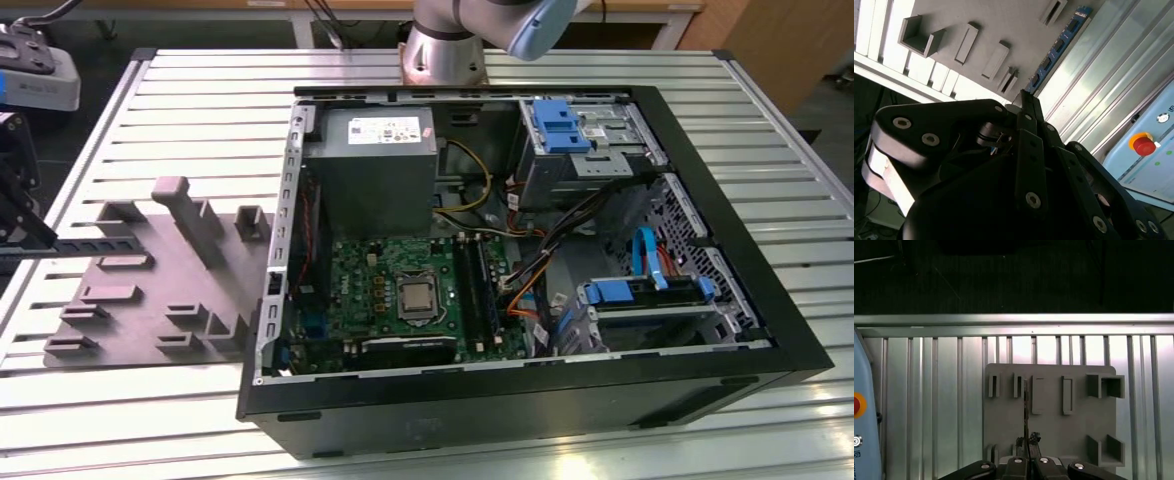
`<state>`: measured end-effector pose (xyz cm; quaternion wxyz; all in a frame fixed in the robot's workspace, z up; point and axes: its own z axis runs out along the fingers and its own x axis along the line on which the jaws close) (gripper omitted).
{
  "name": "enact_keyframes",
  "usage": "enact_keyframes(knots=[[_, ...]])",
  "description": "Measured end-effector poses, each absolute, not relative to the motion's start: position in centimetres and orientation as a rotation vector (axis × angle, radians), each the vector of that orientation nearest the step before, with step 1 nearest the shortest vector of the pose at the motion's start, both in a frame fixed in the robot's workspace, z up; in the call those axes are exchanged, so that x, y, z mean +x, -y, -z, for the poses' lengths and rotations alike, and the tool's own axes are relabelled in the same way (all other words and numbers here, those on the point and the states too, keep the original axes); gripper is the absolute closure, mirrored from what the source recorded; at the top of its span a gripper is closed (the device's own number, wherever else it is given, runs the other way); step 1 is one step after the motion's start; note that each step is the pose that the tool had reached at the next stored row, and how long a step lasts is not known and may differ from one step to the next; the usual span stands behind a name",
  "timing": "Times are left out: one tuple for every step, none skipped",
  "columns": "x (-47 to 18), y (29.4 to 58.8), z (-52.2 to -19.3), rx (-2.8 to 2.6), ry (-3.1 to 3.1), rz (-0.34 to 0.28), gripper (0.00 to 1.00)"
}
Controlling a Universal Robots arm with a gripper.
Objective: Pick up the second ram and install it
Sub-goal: 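Pick up the second ram and move it above second insertion slot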
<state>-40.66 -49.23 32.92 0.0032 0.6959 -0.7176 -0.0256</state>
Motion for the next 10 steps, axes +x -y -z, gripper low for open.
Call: enact_keyframes(knots=[[-40.66,49.22,-32.99,2.182,2.25,0.08,0.89],[-40.66,49.22,-33.08,2.182,2.25,0.08,0.89],[-40.66,49.22,-33.15,2.182,2.25,0.08,0.89],[-40.66,49.21,-33.22,2.182,2.25,0.08,0.89],[-40.66,49.21,-33.29,2.182,2.25,0.08,0.89],[-40.66,49.21,-33.35,2.182,2.25,0.08,0.89],[-40.66,49.2,-33.4,2.182,2.25,0.08,0.89],[-40.66,49.2,-33.46,2.182,2.25,0.08,0.89],[-40.66,49.2,-33.52,2.182,2.25,0.08,0.89],[-40.66,49.2,-33.58,2.182,2.25,0.08,0.89]])
